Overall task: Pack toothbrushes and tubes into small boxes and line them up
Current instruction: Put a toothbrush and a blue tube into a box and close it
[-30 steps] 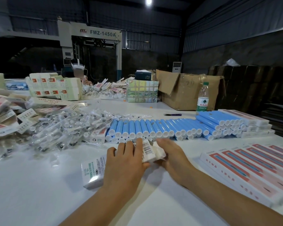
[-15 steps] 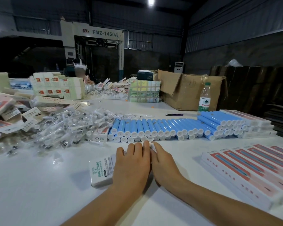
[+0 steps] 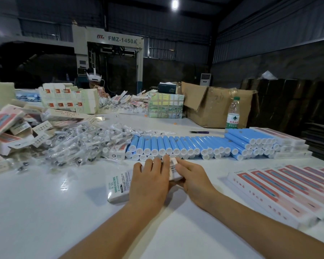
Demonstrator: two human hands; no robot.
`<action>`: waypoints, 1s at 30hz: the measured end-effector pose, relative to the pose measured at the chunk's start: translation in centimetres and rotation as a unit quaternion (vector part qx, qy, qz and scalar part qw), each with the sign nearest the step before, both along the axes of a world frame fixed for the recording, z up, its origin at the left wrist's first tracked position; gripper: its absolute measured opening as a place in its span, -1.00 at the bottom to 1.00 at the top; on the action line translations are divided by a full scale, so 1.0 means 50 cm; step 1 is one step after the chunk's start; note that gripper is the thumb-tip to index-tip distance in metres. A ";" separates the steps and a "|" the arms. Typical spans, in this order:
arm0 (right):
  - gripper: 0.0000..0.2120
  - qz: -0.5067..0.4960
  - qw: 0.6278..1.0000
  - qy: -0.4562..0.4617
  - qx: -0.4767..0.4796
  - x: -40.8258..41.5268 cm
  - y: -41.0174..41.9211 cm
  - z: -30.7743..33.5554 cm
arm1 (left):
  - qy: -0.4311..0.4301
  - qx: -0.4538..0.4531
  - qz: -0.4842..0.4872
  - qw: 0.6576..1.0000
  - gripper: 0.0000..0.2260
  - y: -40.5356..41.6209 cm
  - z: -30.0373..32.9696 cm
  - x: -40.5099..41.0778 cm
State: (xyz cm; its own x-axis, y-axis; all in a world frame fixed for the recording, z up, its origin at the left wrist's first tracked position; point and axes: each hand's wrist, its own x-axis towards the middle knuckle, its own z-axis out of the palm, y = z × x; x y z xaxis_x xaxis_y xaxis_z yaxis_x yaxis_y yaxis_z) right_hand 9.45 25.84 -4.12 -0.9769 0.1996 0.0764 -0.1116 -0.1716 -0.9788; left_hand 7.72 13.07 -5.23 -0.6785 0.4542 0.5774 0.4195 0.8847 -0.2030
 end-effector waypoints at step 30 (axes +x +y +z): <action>-0.72 0.074 0.993 -0.004 -0.095 0.009 0.010 0.010 | 0.190 -0.067 -0.005 0.979 -0.54 -0.014 0.001 0.021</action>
